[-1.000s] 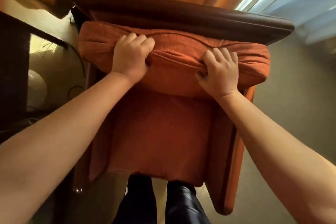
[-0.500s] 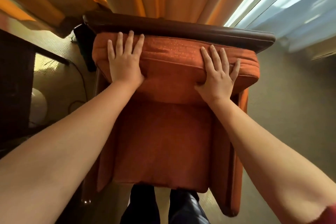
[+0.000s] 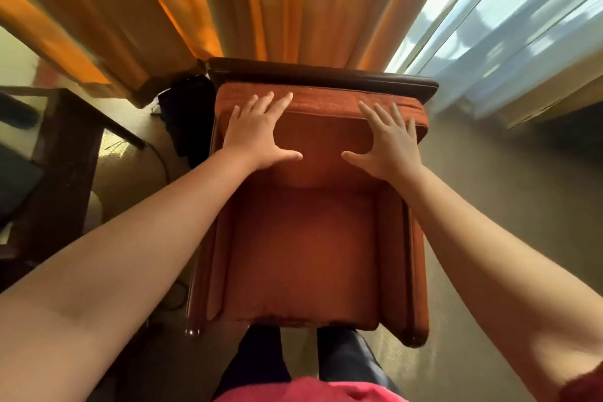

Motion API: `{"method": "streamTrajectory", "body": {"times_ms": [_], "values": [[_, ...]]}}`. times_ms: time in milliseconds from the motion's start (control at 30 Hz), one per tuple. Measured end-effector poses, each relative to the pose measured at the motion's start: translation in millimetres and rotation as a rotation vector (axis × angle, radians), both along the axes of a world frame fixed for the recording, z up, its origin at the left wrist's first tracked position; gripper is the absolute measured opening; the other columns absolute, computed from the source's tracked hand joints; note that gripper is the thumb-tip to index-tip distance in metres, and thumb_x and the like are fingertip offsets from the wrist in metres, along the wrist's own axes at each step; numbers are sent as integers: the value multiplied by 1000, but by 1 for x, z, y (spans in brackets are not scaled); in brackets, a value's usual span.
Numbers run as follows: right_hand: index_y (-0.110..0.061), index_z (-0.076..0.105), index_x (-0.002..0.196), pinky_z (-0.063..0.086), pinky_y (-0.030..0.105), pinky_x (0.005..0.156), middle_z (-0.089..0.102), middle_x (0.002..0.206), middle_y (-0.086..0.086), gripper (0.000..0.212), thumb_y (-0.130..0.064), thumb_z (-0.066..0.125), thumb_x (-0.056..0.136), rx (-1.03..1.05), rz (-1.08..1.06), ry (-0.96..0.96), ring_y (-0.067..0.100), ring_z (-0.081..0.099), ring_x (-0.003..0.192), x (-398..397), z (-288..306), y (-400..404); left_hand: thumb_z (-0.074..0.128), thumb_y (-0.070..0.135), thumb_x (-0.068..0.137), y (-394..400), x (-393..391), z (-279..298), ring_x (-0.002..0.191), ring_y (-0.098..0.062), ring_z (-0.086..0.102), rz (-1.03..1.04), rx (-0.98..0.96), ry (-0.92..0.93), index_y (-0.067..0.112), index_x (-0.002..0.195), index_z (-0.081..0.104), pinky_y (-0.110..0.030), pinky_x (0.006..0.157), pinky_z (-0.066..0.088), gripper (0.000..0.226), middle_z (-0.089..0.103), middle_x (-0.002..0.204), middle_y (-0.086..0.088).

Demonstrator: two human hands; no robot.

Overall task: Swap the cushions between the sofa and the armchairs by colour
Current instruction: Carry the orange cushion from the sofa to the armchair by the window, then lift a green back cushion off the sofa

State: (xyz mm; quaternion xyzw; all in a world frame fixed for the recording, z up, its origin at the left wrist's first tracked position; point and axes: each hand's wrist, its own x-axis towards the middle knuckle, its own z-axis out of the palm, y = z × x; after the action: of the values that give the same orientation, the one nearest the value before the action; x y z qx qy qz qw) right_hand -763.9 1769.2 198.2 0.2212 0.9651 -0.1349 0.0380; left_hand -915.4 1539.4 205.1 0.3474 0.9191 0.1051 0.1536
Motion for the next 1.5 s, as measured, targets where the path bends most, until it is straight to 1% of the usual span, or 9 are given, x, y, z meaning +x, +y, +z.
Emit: {"method": "streamTrajectory", "body": {"times_ms": [200,400,600,767,867,1000,1133,1267,1500], "values": [[-42,16,164,8,67,125,26,171,2,103,-80,63,81,41,188,-46,31,11,160,68,64,-85,66,79,75,-92,83,49,154,-25,21,97,7,-116,47,159,17,-51,124,22,103,20,169,-1],[-44,10,164,7,64,126,21,172,-1,108,-94,48,77,45,452,-92,27,9,160,93,91,-162,51,88,76,-202,170,88,156,-26,15,387,-143,-15,45,160,18,-53,124,16,99,18,170,1],[-42,12,164,10,61,127,18,173,-5,105,-97,38,78,-5,740,-66,25,8,160,107,114,-285,34,97,74,-335,276,127,156,-24,11,690,-192,41,49,159,15,-55,124,14,99,13,170,5],[-42,15,164,9,58,128,19,173,-6,100,-93,42,82,-33,1026,-43,22,9,160,137,130,-415,35,98,72,-461,396,138,156,-22,12,956,-111,-14,50,158,17,-54,124,12,101,12,170,7],[-41,15,164,11,55,128,18,173,-5,101,-91,46,82,-66,1167,-54,22,9,160,169,133,-496,43,95,73,-531,475,136,155,-25,17,1131,-90,-25,50,157,21,-55,122,20,98,17,169,8],[-39,16,165,14,58,127,20,173,-3,103,-90,48,82,-60,1329,-97,25,11,160,227,129,-610,47,95,70,-620,578,135,154,-24,20,1346,-93,-61,48,157,23,-56,119,27,102,21,168,8],[-39,13,165,14,58,127,17,173,-3,101,-90,44,84,-22,1437,-149,25,11,160,290,122,-723,40,99,68,-710,669,130,153,-24,23,1450,-150,-71,46,157,26,-55,121,26,104,24,167,6],[-40,11,165,12,55,128,15,173,-5,101,-90,42,84,-14,1525,-157,23,9,160,348,119,-834,42,99,67,-790,745,126,153,-24,24,1560,-132,-90,45,156,29,-54,120,27,105,27,166,5],[-42,10,164,9,53,128,13,173,-8,99,-90,42,84,-13,1645,-161,21,8,160,401,107,-1007,48,95,66,-921,818,111,153,-23,23,1706,-112,-109,43,157,30,-51,121,26,106,25,167,3]]}}
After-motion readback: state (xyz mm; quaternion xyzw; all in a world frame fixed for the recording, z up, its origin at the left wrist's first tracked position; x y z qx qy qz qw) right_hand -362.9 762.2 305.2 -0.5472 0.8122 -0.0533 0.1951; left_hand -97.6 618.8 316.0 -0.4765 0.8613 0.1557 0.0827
